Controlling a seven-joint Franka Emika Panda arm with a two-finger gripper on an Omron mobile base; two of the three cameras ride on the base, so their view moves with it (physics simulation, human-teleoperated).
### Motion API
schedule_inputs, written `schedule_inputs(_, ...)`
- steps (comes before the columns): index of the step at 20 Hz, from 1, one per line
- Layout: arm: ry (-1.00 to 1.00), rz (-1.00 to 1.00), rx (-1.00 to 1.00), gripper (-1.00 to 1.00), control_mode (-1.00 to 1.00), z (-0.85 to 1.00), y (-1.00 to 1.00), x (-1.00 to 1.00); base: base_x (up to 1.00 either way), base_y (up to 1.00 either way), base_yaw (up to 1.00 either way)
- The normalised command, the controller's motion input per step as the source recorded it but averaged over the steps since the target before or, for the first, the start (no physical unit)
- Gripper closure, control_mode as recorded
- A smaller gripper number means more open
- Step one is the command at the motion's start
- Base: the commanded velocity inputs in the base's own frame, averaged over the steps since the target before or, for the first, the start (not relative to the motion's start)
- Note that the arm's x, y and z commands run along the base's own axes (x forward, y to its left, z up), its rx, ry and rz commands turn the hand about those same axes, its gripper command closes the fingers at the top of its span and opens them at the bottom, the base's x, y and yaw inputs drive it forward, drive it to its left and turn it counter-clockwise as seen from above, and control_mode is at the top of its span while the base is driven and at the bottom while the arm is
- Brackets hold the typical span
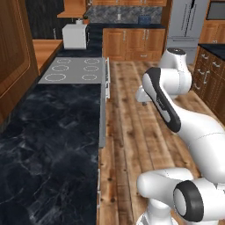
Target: Take a straw from the drawer in front and place it inside the glass cup on the dining counter.
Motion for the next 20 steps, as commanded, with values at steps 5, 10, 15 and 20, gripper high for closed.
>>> schedule_inputs(5,-0.01,0.0,0.0,-1.0,-1.0,-0.02,0.0,0.0,0.0,0.0,0.0)
schedule_inputs(10,-0.04,0.0,0.0,-1.0,-1.0,-0.29,0.07,-0.01,0.0,0.0,0.0)
schedule_inputs(15,0.03,0.07,0.13,-1.0,-1.0,-0.32,-0.14,0.04,0.0,0.0,0.0)
schedule_inputs(20,0.14,0.05,0.1,-1.0,-1.0,-0.18,0.03,0.14,0.0,0.0,0.0)
